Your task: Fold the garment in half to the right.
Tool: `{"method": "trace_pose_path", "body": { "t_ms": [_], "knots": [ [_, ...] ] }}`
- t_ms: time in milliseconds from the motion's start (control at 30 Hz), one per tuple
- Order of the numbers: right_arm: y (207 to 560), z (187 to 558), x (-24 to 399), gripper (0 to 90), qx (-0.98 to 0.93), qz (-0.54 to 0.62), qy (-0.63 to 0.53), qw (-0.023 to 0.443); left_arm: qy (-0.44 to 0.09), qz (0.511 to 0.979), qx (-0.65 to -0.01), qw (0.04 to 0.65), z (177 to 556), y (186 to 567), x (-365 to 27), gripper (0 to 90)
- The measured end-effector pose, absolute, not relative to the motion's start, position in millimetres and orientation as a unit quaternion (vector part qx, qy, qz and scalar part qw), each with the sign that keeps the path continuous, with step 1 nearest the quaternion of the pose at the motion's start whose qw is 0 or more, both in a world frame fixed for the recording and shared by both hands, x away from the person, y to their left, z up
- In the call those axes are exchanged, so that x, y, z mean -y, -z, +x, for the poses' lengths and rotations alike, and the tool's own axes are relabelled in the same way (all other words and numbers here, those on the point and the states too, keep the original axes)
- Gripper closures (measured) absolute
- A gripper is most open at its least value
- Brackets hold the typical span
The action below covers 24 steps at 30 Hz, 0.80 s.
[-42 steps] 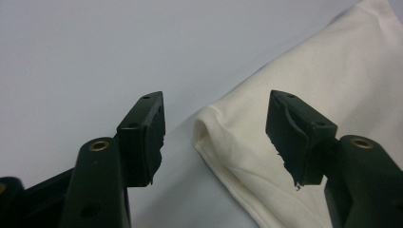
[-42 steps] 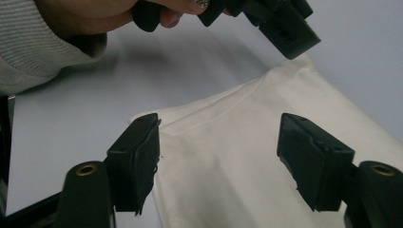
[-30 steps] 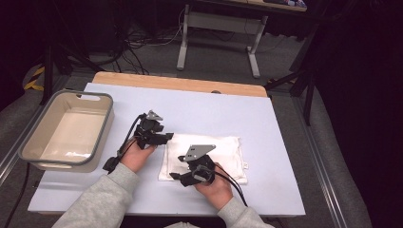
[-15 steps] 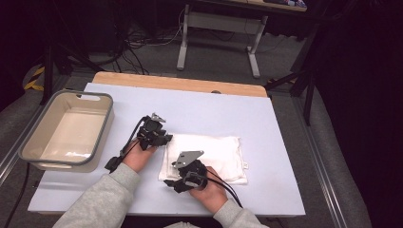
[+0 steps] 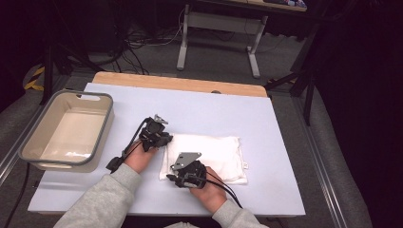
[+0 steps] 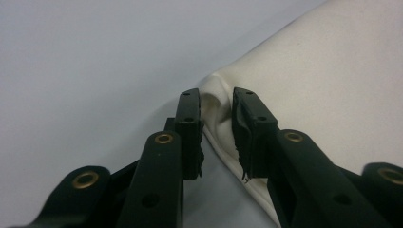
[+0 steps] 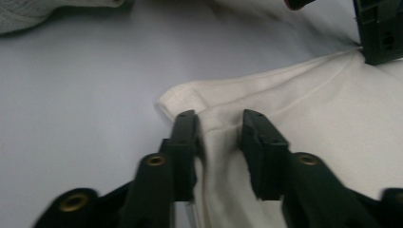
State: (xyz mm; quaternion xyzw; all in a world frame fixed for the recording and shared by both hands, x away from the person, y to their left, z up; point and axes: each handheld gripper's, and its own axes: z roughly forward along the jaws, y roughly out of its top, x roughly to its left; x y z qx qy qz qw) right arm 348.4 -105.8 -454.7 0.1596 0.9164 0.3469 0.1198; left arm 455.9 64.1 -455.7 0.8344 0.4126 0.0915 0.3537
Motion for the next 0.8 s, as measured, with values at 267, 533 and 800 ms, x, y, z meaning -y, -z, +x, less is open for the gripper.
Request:
{"method": "trace_pose_path", "body": {
  "t_ms": [267,533,800],
  "knots": [
    [451,353,109,82.0,-0.911,0.187,-0.354,0.102,-0.098,0.842,-0.401,0.348,453,454,-59,85.5],
    [443,352,109,82.1,-0.899,0.195,-0.379,0.097,-0.105,0.833,-0.41,0.355,450,444,-66,86.2],
    [437,351,97,82.0,-0.894,0.19,-0.391,0.103,-0.112,0.822,-0.422,0.365,448,432,-82,86.2]
  ]
}}
